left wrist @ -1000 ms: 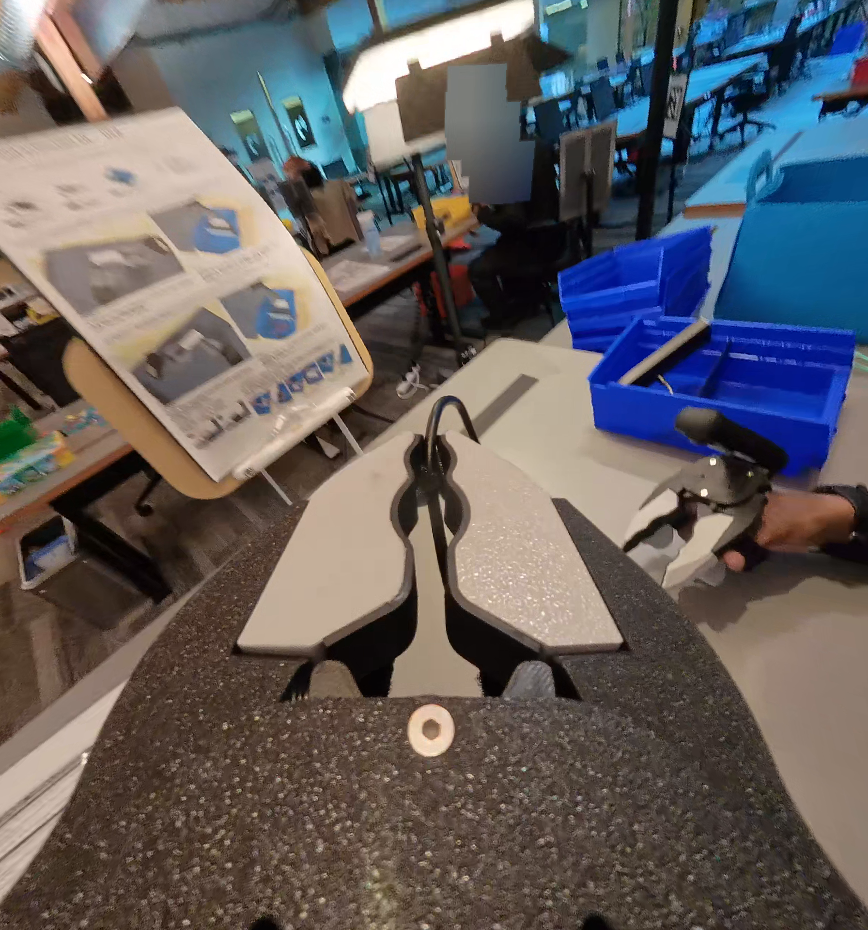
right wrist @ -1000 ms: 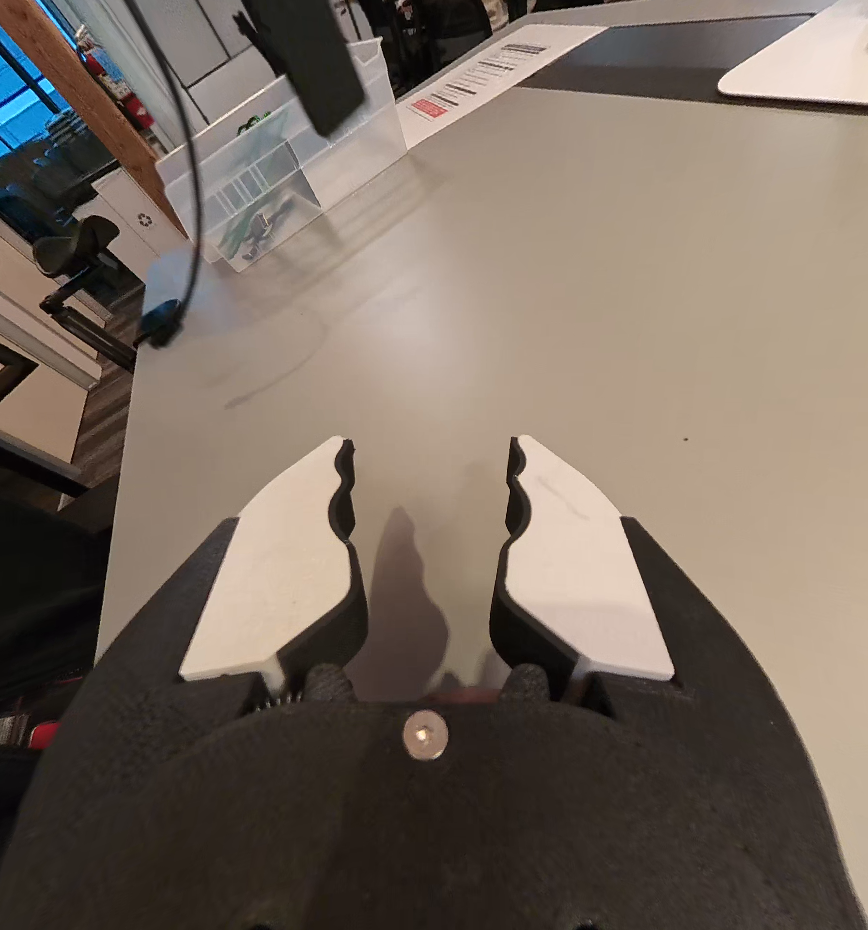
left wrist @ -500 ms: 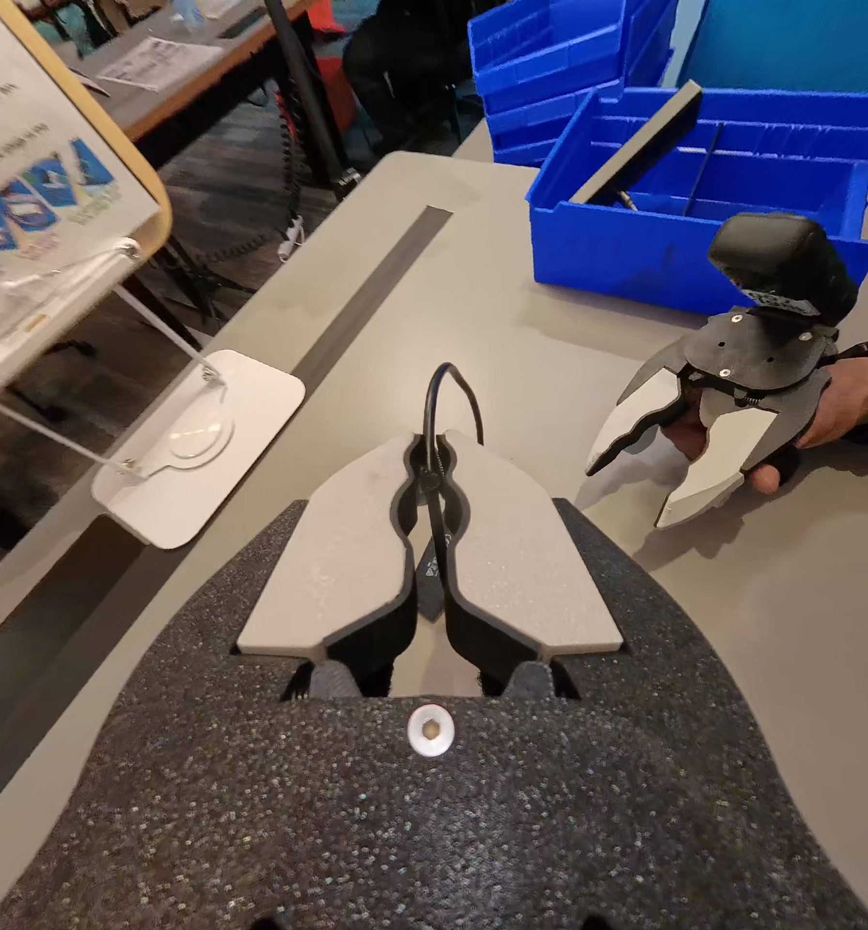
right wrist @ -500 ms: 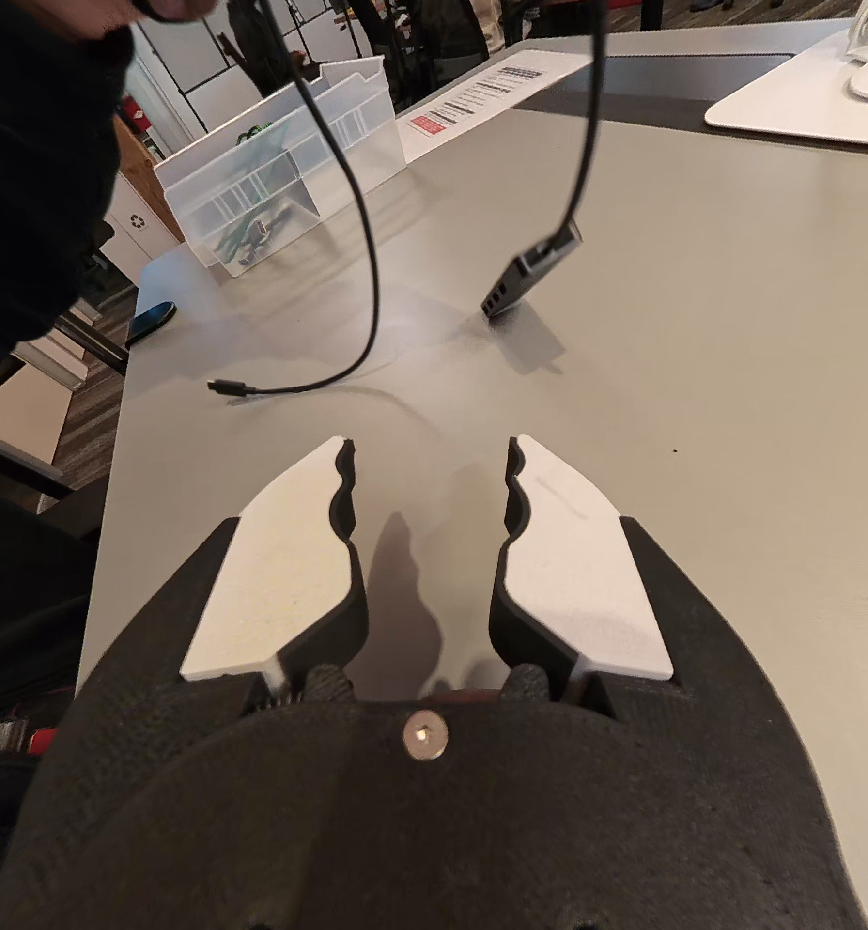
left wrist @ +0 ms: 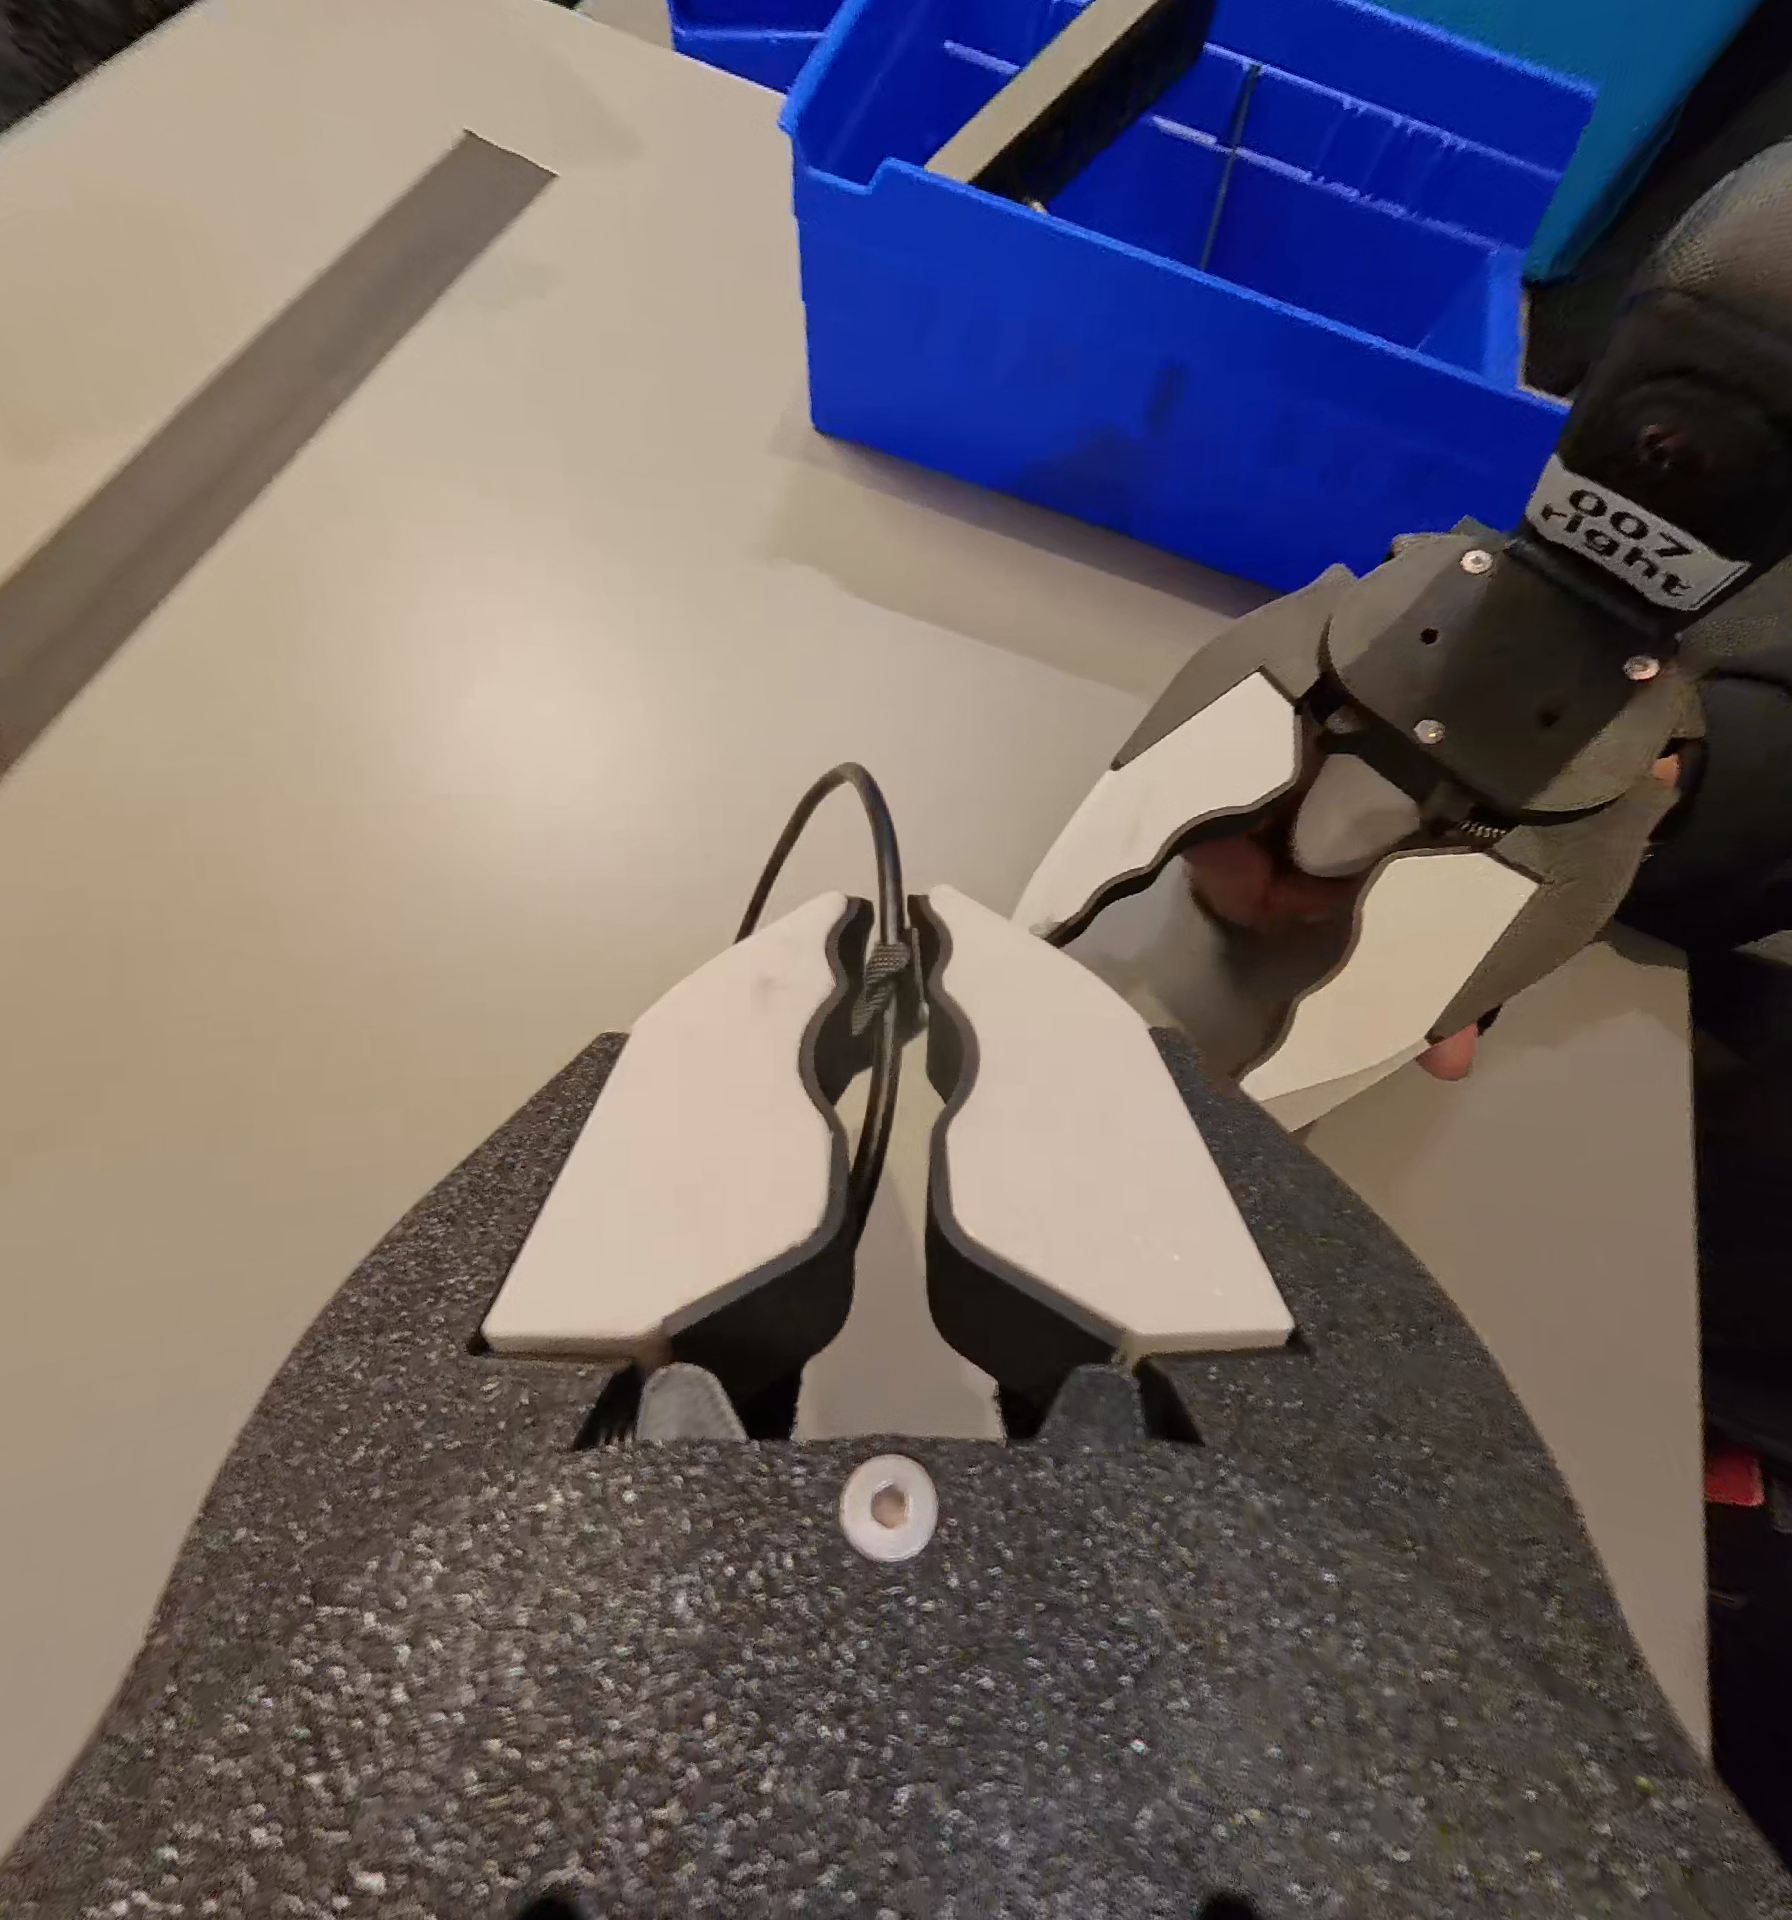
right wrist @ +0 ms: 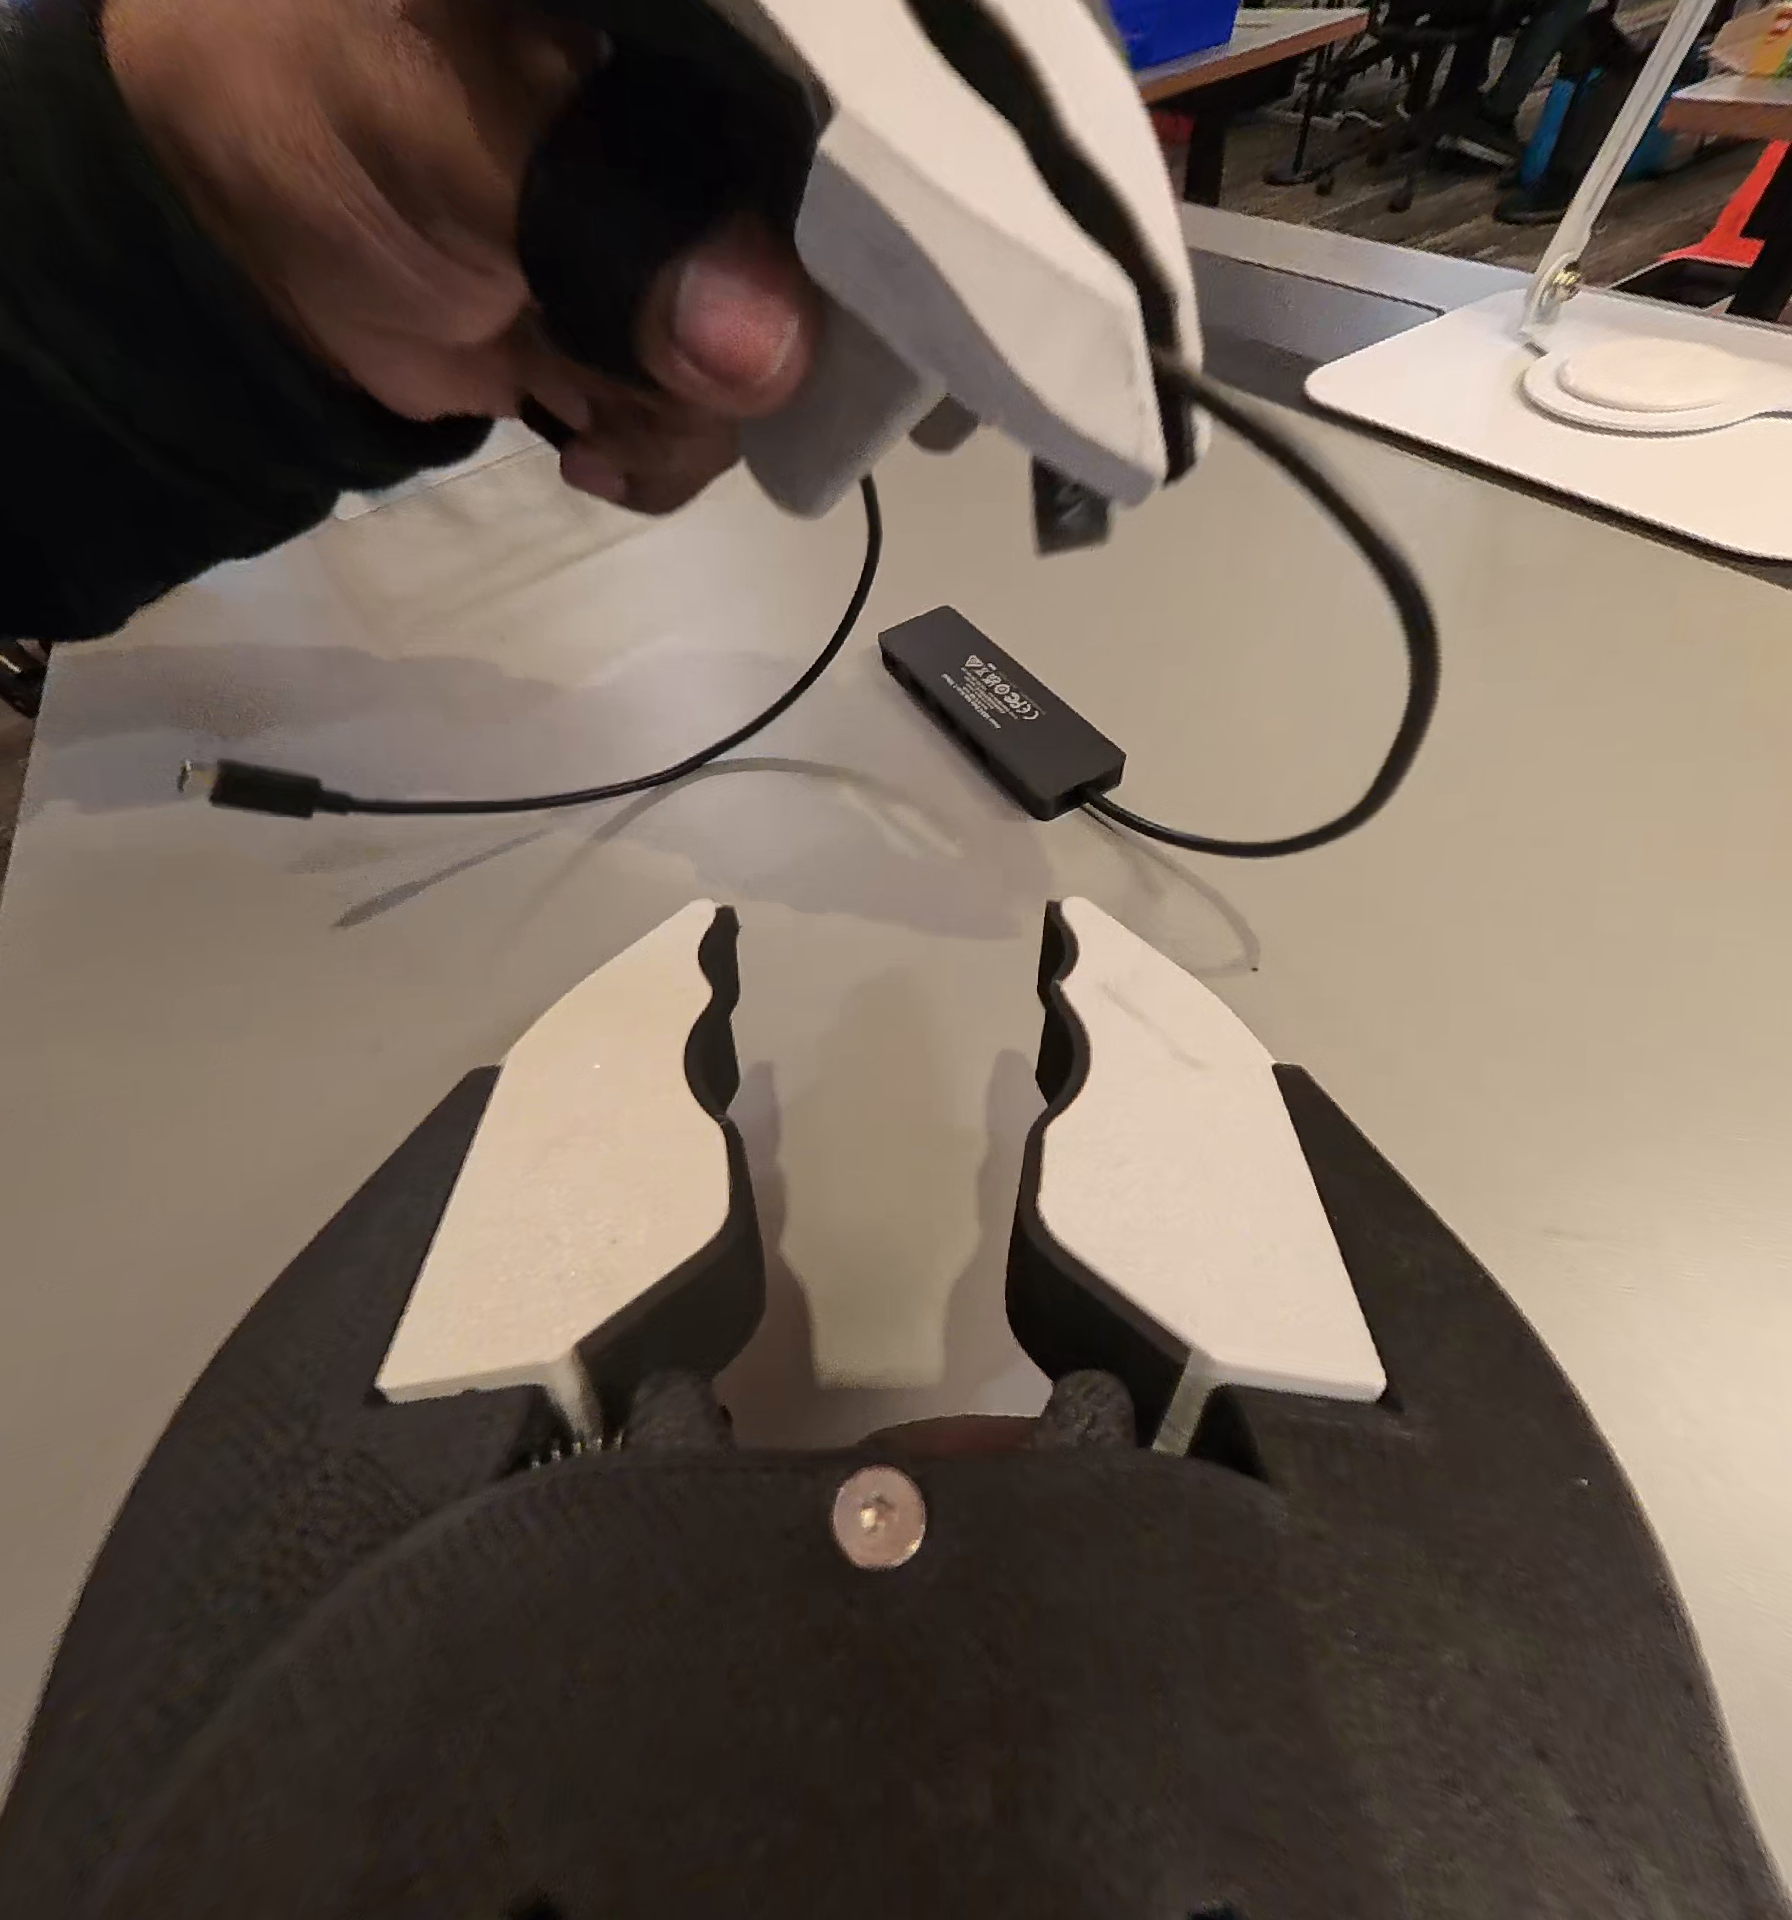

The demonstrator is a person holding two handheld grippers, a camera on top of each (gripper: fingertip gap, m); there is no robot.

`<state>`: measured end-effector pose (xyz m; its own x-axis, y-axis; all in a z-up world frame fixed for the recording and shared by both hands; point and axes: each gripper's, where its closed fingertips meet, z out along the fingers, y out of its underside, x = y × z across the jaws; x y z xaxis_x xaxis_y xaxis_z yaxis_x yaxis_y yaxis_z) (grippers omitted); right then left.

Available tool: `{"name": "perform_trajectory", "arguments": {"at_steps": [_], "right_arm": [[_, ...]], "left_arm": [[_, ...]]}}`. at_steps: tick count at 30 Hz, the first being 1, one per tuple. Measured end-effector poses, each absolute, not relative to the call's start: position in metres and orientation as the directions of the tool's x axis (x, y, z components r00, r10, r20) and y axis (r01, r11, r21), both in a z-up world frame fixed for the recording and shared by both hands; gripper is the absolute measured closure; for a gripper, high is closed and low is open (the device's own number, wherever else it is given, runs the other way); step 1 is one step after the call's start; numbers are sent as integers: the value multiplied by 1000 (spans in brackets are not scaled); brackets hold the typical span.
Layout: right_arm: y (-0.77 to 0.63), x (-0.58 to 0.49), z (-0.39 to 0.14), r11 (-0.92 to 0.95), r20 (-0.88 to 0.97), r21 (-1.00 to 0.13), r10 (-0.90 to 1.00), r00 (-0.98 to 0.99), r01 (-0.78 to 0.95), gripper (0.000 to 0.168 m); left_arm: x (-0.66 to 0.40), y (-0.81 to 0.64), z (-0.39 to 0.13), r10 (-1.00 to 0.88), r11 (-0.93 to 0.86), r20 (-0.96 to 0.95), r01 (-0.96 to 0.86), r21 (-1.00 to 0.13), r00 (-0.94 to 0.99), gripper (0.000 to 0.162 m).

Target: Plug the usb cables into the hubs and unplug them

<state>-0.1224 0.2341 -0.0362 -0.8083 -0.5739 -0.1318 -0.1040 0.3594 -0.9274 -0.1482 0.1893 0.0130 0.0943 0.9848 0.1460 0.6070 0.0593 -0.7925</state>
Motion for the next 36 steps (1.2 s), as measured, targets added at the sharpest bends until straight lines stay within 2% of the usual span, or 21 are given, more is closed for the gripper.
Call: {"name": "perform_trajectory", "arguments": {"at_steps": [1, 4, 9, 12, 15, 20, 26, 33, 36], "right_arm": [[234, -123, -36, 359, -133, -928, -572, -809, -101, 113], [234, -124, -33, 346, -126, -933, -569, -813, -98, 113], [240, -115, -23, 281, -89, -953, -614, -784, -111, 114], [245, -106, -17, 231, -57, -965, -652, -756, -127, 115], [255, -94, -12, 176, -15, -972, -705, -709, -154, 120], [267, -78, -12, 109, 59, -971, -753, -656, -213, 124], [263, -77, -33, 170, 75, -942, -735, -674, -290, 125], [256, -80, -41, 238, 37, -926, -716, -697, -293, 125], [256, -80, -42, 242, 30, -925, -719, -694, -291, 125]], "left_arm": [[-149, 192, 12, 981, 75, 168, 604, -794, 98, 152], [-146, 197, 21, 969, 118, 220, 562, -819, 116, 141], [-126, 210, 57, 917, 208, 335, 459, -864, 215, 108], [-107, 219, 85, 862, 289, 407, 366, -884, 302, 102], [-84, 213, 99, 857, 331, 421, 309, -891, 297, 102], [-25, 180, 88, 935, 283, 338, 343, -895, 111, 101], [102, 116, 74, 958, 249, 143, 475, -844, -247, 100], [302, 33, 58, 751, 446, -54, 566, -693, -659, 101], [355, 22, 31, 678, 581, 0, 536, -613, -735, 102]]}}
